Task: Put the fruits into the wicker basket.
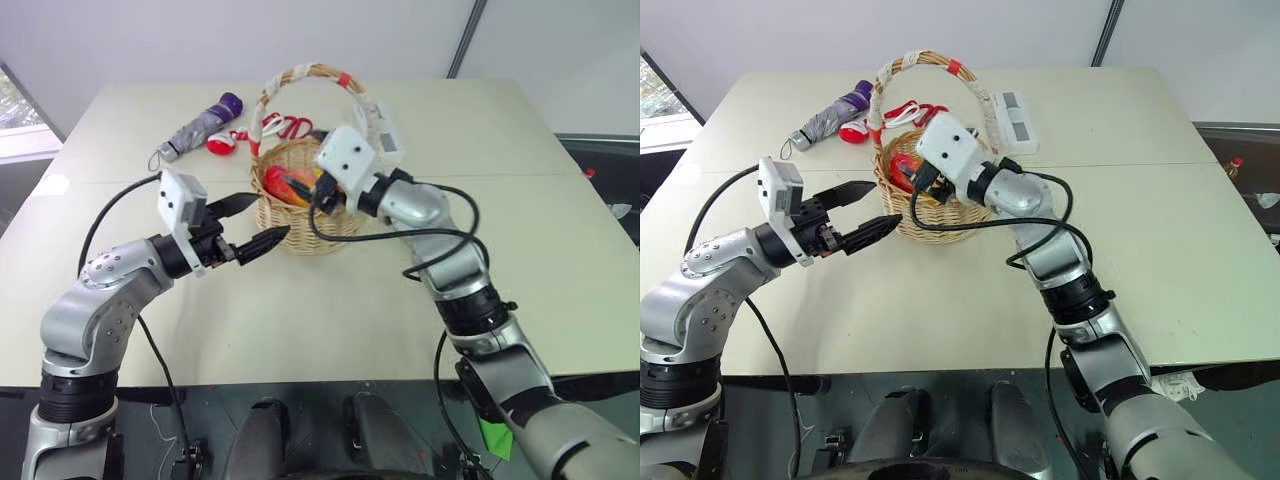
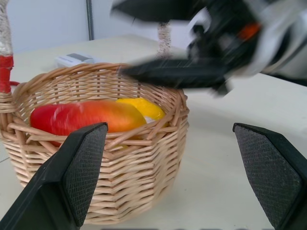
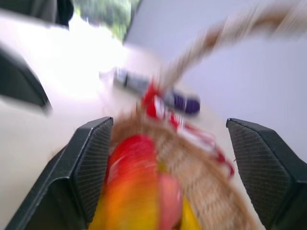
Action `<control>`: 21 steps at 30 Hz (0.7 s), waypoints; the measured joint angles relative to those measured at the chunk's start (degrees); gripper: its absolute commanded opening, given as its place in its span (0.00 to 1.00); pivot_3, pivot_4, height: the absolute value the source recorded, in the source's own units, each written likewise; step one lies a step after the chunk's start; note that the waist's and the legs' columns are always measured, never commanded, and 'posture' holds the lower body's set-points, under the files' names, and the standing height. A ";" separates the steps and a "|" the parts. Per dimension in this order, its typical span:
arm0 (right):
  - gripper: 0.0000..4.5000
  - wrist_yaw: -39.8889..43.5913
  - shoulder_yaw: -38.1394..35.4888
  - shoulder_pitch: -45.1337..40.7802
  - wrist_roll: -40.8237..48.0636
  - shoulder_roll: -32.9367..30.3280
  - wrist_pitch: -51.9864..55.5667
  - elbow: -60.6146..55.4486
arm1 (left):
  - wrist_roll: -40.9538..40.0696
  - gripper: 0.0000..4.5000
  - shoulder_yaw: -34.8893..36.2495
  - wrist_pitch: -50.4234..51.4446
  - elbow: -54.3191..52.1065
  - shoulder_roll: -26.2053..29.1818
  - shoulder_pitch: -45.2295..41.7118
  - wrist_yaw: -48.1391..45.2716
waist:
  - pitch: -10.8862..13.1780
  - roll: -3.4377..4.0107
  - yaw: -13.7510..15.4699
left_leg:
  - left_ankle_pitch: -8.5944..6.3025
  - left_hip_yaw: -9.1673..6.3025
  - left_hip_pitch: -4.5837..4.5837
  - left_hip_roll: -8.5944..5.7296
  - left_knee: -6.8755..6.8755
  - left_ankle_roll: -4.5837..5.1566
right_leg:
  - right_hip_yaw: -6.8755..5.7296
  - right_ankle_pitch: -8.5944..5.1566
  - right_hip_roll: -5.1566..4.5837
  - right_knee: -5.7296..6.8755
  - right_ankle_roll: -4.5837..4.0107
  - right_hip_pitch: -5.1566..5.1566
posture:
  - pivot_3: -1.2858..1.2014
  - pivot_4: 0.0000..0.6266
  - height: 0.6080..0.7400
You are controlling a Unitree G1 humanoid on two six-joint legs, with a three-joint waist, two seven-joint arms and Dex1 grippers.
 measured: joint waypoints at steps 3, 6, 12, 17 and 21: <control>0.90 2.29 -5.76 6.00 7.51 -2.41 4.99 -9.77 | -0.28 1.00 0.11 0.01 0.04 0.00 0.06 0.12 | 0.00 0.00 0.35 | 0.00 -0.03 -0.01 -0.03 -0.01 0.00 | -0.04 0.00 -0.05 -0.05 0.00 0.06 | 0.52 0.24 1.00; 0.90 1.55 -12.45 11.00 13.08 -4.20 11.49 -15.04 | -0.44 1.00 -0.05 0.02 0.16 -0.15 -0.02 0.02 | 0.00 0.00 0.31 | 0.00 -0.02 0.02 -0.03 0.00 0.00 | -0.04 0.00 -0.06 -0.10 0.00 0.12 | 0.52 0.24 1.00; 0.90 -6.79 -15.56 13.18 11.81 -1.79 15.51 -9.74 | -0.39 1.00 -2.19 -0.05 1.73 -1.07 -2.01 -0.76 | 0.01 0.02 -1.03 | 0.00 0.04 0.12 0.02 -0.07 0.00 | -0.02 -0.01 0.13 -0.09 -0.02 0.11 | 0.52 0.24 1.00; 0.90 -11.46 -14.77 9.07 9.69 3.84 8.57 3.56 | -0.10 1.00 -3.69 -0.46 2.45 -2.17 -4.52 -1.03 | 0.02 0.03 -1.43 | 0.04 0.07 0.11 0.00 -0.39 -0.04 | 0.05 -0.02 0.21 -0.03 -0.03 -0.10 | 0.52 0.24 1.00; 0.61 -11.46 -14.70 6.90 9.22 5.32 2.51 11.31 | 1.15 1.00 -4.45 -1.16 2.93 -2.41 -4.62 -0.92 | 0.02 0.03 -1.33 | 0.04 0.07 0.04 0.01 -0.51 -0.05 | 0.04 -0.02 0.09 -0.07 -0.03 -0.19 | 0.52 0.24 1.00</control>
